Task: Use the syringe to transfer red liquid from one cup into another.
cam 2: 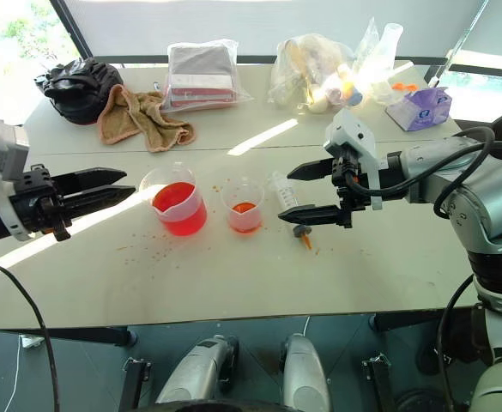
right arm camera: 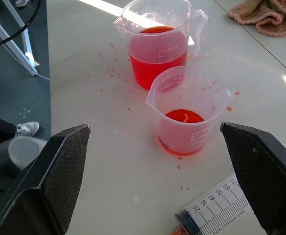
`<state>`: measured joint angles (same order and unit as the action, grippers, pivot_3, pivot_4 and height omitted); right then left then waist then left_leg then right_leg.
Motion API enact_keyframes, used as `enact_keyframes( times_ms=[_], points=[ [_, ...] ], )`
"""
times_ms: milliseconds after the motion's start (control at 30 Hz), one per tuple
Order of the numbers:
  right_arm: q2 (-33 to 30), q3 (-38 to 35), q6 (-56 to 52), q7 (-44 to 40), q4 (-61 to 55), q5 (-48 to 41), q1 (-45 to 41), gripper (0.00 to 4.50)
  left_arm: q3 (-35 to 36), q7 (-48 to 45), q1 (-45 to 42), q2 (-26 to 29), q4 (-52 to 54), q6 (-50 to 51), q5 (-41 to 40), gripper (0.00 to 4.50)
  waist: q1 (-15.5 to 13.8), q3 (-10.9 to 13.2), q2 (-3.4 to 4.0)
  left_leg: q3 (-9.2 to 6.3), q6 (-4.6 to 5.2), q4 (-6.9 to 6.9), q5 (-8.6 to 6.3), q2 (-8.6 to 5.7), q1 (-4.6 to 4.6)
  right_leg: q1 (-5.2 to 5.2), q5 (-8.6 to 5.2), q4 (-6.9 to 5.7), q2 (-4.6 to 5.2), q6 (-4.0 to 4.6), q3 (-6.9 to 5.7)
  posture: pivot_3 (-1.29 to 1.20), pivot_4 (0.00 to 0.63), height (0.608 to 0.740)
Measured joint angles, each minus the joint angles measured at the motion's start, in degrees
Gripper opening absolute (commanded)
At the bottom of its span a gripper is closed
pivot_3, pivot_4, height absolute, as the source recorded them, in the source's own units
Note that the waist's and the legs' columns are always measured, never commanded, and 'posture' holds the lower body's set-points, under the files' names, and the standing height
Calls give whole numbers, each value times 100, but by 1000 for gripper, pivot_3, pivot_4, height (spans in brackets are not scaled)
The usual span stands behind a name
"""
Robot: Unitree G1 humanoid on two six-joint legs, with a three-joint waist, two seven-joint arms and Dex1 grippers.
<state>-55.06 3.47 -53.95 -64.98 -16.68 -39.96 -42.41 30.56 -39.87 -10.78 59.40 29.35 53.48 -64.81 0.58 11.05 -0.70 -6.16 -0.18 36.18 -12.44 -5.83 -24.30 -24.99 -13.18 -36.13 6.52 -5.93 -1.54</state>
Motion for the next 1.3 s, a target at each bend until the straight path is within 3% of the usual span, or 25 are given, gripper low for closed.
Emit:
enact_keyframes(
  times_ms=[867, 1000, 1167, 1300],
  points=[
    [-15, 92, -216, 70, 26, 249, -105, 4459, 6, 243, -93, 1, 17, 78, -232, 1939, 0, 0, 0, 0, 0, 2, 0, 0, 0, 0, 0, -1, 0, 0, 0, 0, 150, 734],
    [18, 327, -666, 376, 109, 407, -458, 4459, -203, 335, -267, -127, 17, 49, -209, 1939, 0, 0, 0, 0, -1, 3, 0, 0, 0, 0, 1, -2, 0, 1, 0, 0, 150, 734],
    [503, 789, -2038, 1082, 604, 565, -1687, 4459, -502, 397, -305, -429, 63, -146, -31, 1939, 16, -3, 2, 5, -3, 0, 2, 3, 2, -5, 4, -6, -5, 6, 10, 0, 150, 734],
    [783, 1096, -2444, 1386, 1011, 763, -2032, 4459, -517, 476, -282, -559, 110, -259, 61, 1939, 0, -3, 1, 6, -2, 3, 3, -6, -2, -6, 4, -5, 1, 6, 11, 0, 150, 734]
  ],
)
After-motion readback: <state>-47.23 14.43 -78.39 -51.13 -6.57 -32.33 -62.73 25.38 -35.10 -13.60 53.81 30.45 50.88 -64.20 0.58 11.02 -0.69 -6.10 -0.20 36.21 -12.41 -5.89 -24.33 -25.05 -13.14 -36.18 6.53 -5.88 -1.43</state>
